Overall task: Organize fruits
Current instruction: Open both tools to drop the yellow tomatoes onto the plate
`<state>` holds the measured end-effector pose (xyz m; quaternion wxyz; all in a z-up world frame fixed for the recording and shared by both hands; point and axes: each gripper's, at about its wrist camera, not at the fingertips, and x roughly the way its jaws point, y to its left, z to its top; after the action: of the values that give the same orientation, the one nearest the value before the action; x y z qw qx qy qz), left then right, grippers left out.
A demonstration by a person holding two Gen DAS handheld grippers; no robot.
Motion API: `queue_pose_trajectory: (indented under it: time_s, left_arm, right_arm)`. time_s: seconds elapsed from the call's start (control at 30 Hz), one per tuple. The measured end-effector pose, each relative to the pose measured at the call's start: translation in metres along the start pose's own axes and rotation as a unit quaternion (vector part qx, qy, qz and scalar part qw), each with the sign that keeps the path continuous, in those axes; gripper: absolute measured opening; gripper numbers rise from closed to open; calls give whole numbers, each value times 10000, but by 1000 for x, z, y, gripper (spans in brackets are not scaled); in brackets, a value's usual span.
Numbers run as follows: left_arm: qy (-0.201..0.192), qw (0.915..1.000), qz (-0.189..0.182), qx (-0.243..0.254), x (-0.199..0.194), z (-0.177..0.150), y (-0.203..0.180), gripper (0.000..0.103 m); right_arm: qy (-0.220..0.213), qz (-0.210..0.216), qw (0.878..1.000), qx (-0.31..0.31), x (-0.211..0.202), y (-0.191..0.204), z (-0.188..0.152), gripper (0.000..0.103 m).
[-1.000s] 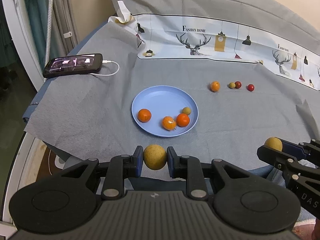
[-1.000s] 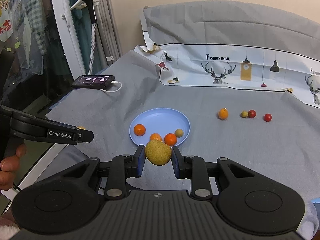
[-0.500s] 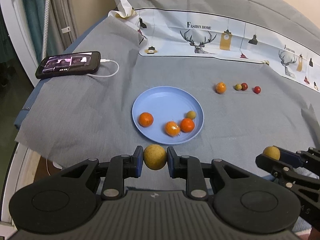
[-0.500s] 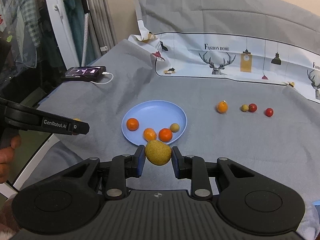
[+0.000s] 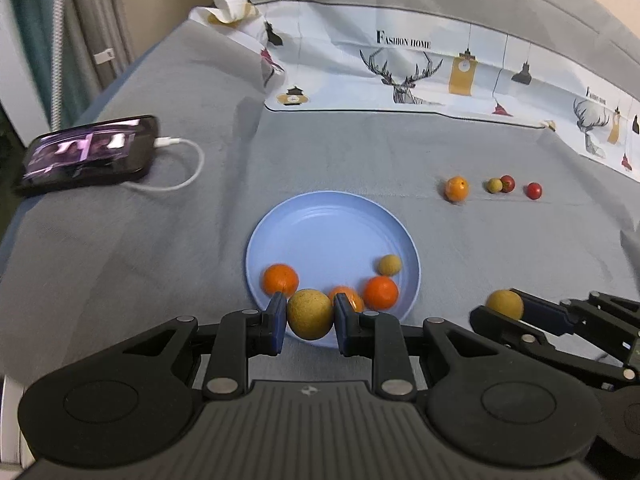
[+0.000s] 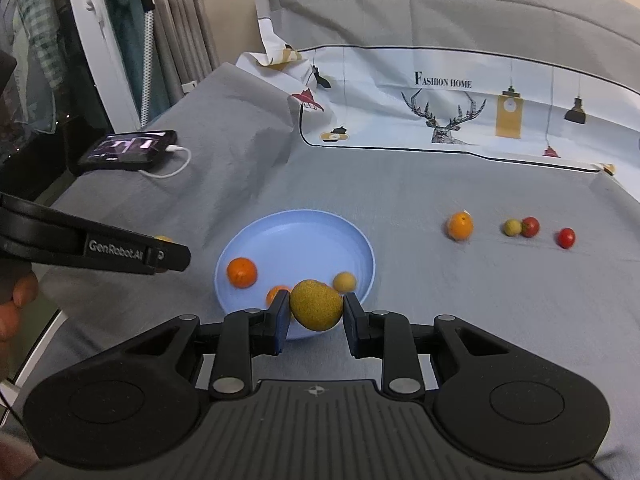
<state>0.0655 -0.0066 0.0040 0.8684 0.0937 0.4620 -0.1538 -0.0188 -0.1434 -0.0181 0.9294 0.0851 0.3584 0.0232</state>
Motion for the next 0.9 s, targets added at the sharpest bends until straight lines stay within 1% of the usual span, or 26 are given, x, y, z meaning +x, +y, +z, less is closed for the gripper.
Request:
queue_pose_trajectory:
  time_s: [0.07,0.23,0.37,0.5,0.67,0.73,0.77,0.8,0.83,0.87,0.9]
  left_arm:
    - [24,10000,-57,-61,15,8,4,27]
    - [106,9999,72,-96,52,22,11,27]
    - [237,9996,123,-103,80,30,13,27]
    - [375,9991,197,-28,104,33,14,27]
    - [479,9984,292,39,124,32,15,28]
    - [451,9985,298,2,126,32,19,51]
    - [413,9987,291,-17,124,33,20,82]
    - [273,9990,346,-70,118,33,21,99]
    - [97,9992,369,-87,110,33,23,102]
    - [-58,9994,341,-55,102,31,23,103]
    - [-117,9995,290,25,94,30,23,103]
  right_arm:
    - [25,62,10000,-2,13,-2,5,29]
    - [111,75,9997,-180,47,-5,14,29]
    - [257,64,9995,-191,75,-9,19,29]
    - [391,58,9990,-221,101,-12,21,29]
    - [496,124,9985,-197,121,-13,21,30]
    - [526,237,9981,-236,126,-11,23,31]
    - [546,255,9979,-249,127,-11,24,35]
    - [587,219,9977,-273,128,-10,26,53]
    - [570,134,9979,-293,125,-9,27,69]
    - [502,91,9982,-301,120,-9,28,74]
    - [450,83,9984,-323,114,-9,27,78]
